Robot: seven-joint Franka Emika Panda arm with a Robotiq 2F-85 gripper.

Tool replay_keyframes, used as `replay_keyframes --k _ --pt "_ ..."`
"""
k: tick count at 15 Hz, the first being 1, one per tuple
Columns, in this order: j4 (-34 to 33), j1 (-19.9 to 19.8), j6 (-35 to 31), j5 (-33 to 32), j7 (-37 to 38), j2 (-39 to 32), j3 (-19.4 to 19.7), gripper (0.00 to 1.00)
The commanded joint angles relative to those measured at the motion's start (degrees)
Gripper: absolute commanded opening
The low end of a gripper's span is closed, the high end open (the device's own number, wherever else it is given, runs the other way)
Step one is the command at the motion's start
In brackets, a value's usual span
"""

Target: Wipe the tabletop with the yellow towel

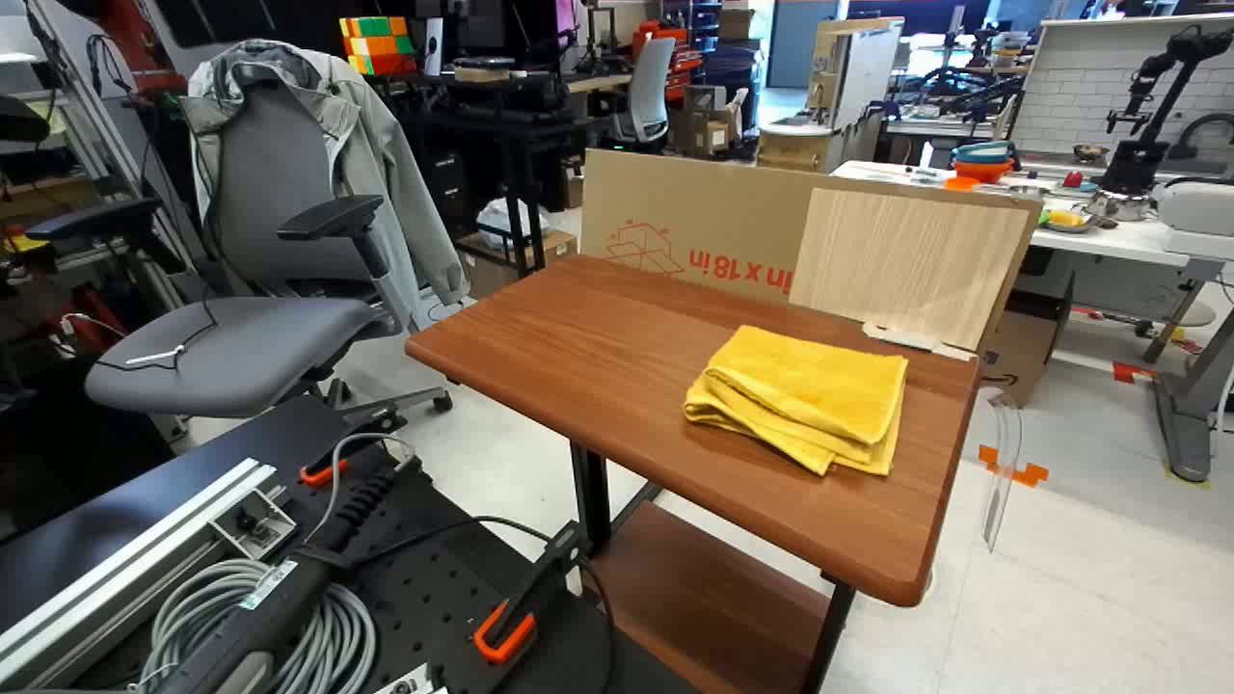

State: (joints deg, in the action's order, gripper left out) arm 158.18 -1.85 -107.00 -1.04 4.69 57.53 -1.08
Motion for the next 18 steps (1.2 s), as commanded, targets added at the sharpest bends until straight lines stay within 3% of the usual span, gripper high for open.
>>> replay_keyframes --k 1,6,8,14,18 --pt "-0.1 -0.1 0.1 0.0 -0.1 0.0 0.0 1.00" --pt "-0.1 -0.1 0.1 0.0 -0.1 0.0 0.0 1.00" --pt "-1.4 -0.8 -4.5 1.4 2.1 -3.0 0.2 1.00" --pt "-9.8 -7.7 -24.4 2.9 10.0 -22.1 4.7 1.00" --pt "-16.4 -12.6 -31.8 2.5 16.6 -35.9 5.8 1.00"
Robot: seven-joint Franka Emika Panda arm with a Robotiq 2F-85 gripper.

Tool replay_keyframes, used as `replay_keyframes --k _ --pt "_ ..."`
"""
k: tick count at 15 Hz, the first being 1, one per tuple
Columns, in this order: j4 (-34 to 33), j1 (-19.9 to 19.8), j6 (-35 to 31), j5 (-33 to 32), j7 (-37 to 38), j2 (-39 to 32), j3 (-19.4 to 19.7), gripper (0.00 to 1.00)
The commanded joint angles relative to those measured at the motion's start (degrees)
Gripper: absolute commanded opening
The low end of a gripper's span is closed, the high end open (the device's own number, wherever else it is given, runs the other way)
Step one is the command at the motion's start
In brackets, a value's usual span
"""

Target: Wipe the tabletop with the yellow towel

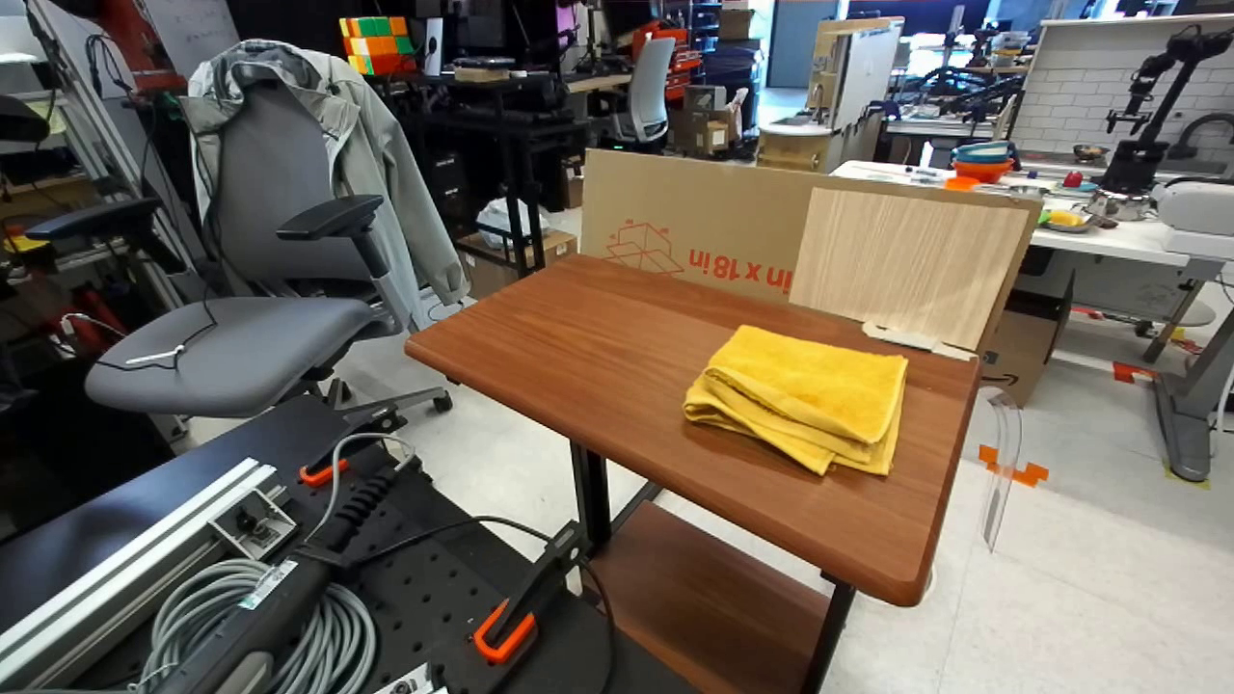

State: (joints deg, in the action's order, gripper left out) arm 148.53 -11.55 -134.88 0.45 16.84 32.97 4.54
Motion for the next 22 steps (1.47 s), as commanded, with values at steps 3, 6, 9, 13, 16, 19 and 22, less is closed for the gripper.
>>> replay_keyframes --k 3,6,9,13,16,19,22 --pt "-13.2 -5.6 -6.6 0.0 11.6 -22.0 0.3 1.00" --pt "-21.9 -6.1 -5.9 -1.2 20.4 -32.8 1.2 1.00" --pt "-20.4 -3.8 -5.8 -0.2 19.9 -31.8 3.3 1.00" --pt "-21.9 -3.3 -8.8 1.1 19.7 -34.7 3.6 1.00" --pt "-22.6 -1.4 -10.2 1.7 24.1 -37.0 3.6 1.00" --pt "-24.4 1.0 -8.8 0.8 30.3 -41.1 3.3 1.00" --pt "-27.1 3.0 -8.9 3.4 34.1 -46.9 3.2 1.00"
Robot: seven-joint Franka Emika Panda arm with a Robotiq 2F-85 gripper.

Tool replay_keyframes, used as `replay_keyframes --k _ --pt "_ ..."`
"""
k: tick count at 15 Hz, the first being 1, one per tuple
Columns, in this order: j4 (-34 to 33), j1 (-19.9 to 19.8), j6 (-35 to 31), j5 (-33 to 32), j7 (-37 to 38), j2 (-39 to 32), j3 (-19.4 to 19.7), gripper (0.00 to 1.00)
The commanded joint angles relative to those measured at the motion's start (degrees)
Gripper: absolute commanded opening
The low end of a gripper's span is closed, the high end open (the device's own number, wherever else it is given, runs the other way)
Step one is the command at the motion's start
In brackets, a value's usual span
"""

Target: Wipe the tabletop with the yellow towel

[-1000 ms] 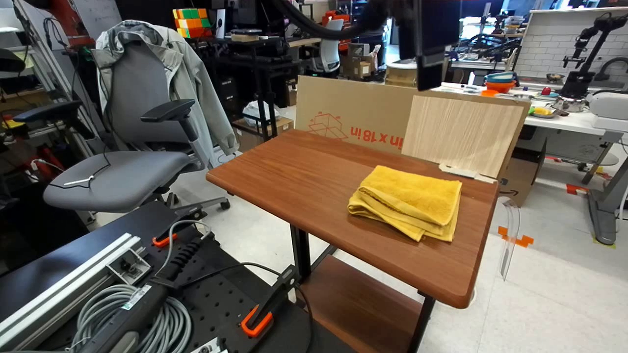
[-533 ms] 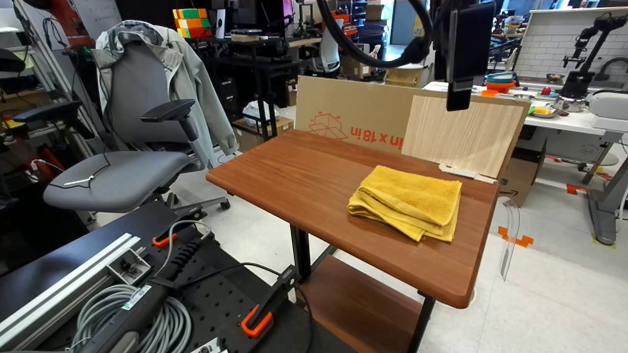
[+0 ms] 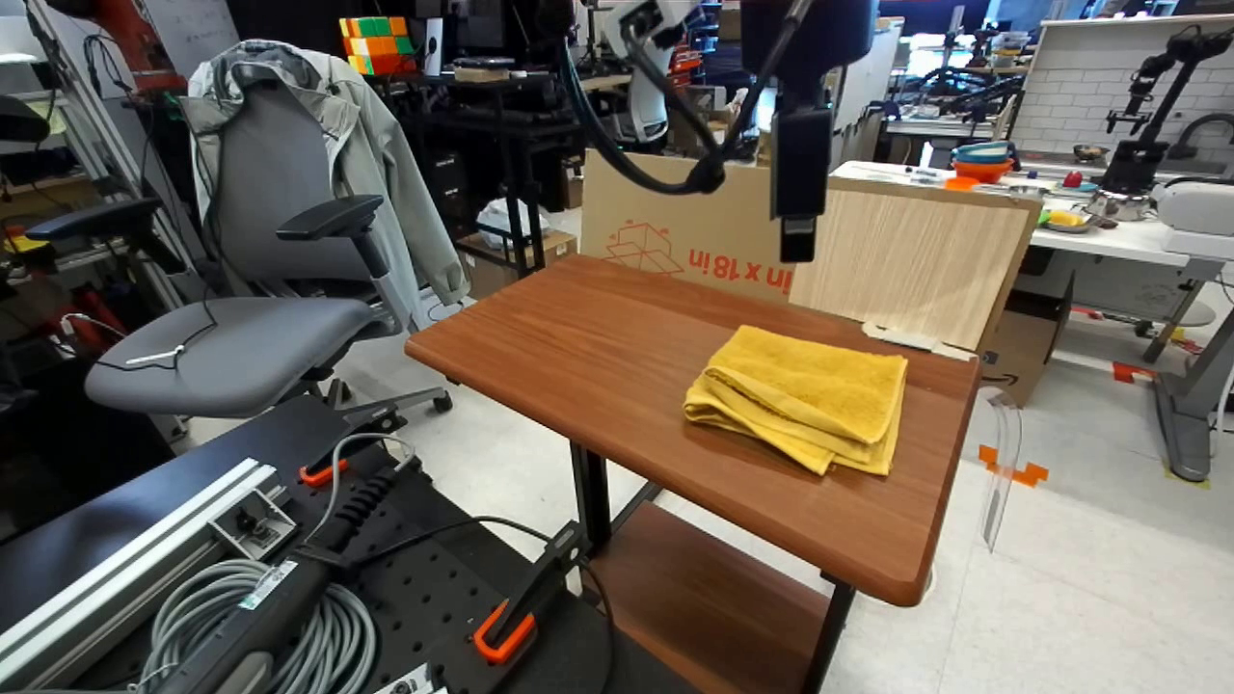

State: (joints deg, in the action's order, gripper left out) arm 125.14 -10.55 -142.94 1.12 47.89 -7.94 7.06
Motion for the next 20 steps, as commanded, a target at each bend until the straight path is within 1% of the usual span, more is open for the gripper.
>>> replay_keyframes --k 1,5,9,10,12,15,19,20 --pt "-5.3 2.4 -0.8 3.8 4.5 -8.5 0.9 1.00" --pt "-11.8 3.0 -1.9 7.5 9.3 -17.1 2.1 1.00" --pt "-19.7 3.7 -1.4 8.9 14.8 -25.4 3.5 1.00" --pt "-14.6 3.2 -1.0 8.4 11.6 -20.8 3.1 1.00" --pt "-17.5 3.3 -1.0 8.4 13.2 -23.9 3.3 1.00" --pt "-18.6 3.1 -1.5 8.8 13.3 -25.3 3.2 1.00" --pt "-21.1 3.5 1.4 9.0 14.7 -29.8 2.8 1.00" --pt "-21.2 3.8 1.1 9.0 15.0 -30.9 2.8 1.00"
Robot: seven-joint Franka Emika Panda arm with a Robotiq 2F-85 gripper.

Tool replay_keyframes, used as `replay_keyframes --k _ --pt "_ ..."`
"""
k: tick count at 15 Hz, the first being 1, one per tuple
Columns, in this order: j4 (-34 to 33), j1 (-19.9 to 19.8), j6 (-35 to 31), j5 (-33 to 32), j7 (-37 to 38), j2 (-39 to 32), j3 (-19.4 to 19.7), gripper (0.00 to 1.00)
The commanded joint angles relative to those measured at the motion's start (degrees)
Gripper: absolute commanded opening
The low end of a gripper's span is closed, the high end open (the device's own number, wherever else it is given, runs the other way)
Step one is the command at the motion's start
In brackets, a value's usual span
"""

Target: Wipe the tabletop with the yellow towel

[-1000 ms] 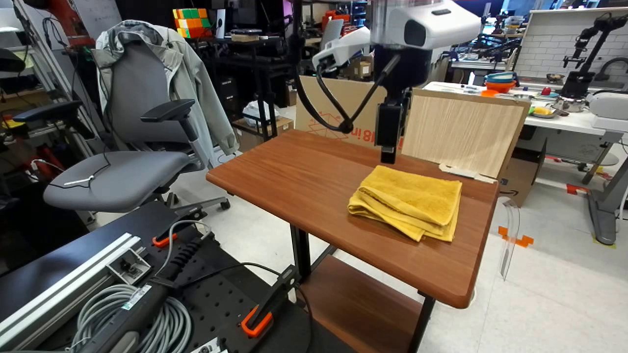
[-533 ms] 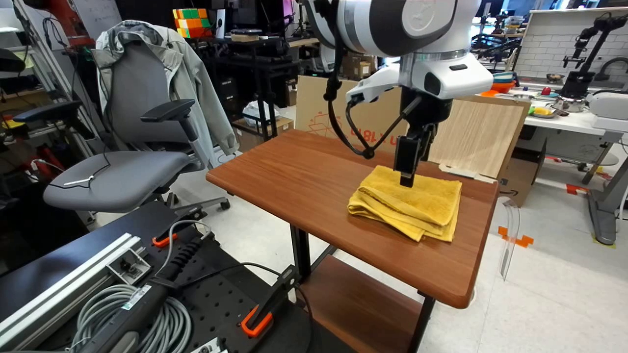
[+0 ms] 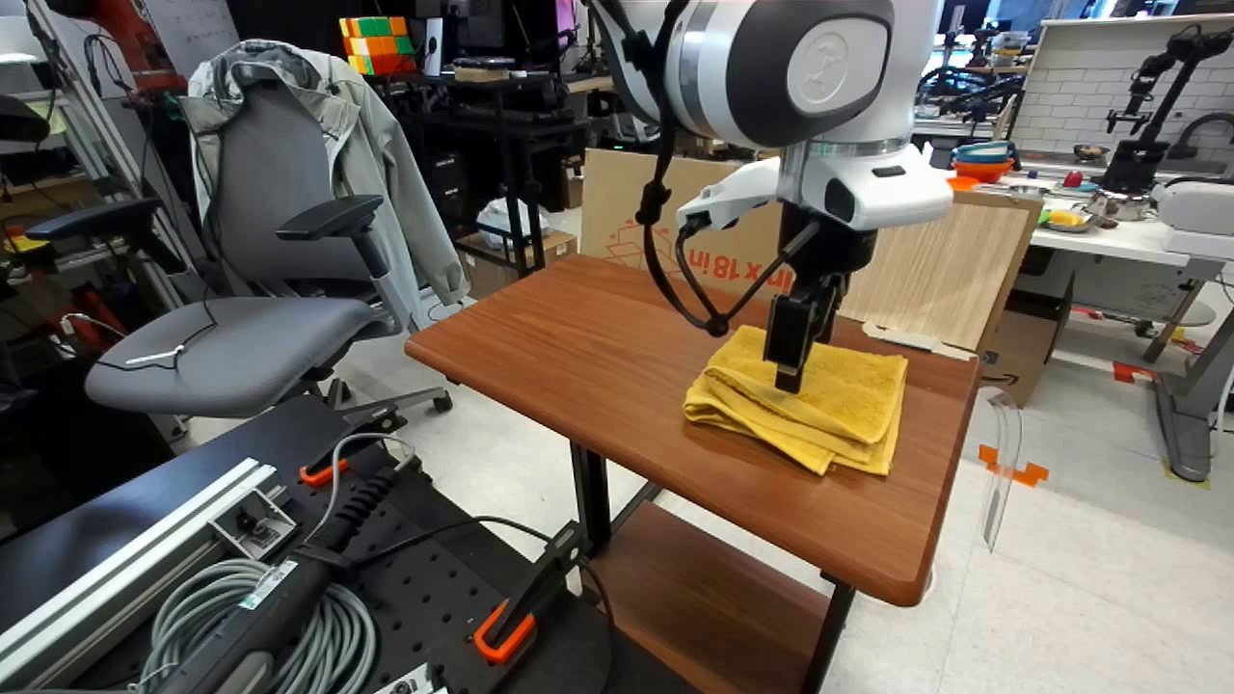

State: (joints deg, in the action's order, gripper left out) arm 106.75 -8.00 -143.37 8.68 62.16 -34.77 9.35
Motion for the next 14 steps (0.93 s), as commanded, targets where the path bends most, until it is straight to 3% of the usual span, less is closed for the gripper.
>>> replay_keyframes --k 1,6,14 --pt "-3.1 1.4 2.0 1.7 0.6 -5.1 0.2 1.00" --pt "-2.5 4.0 1.4 1.7 0.9 -7.0 -0.4 1.00" --pt "11.6 15.2 -7.4 0.9 -1.0 1.0 -6.7 1.00"
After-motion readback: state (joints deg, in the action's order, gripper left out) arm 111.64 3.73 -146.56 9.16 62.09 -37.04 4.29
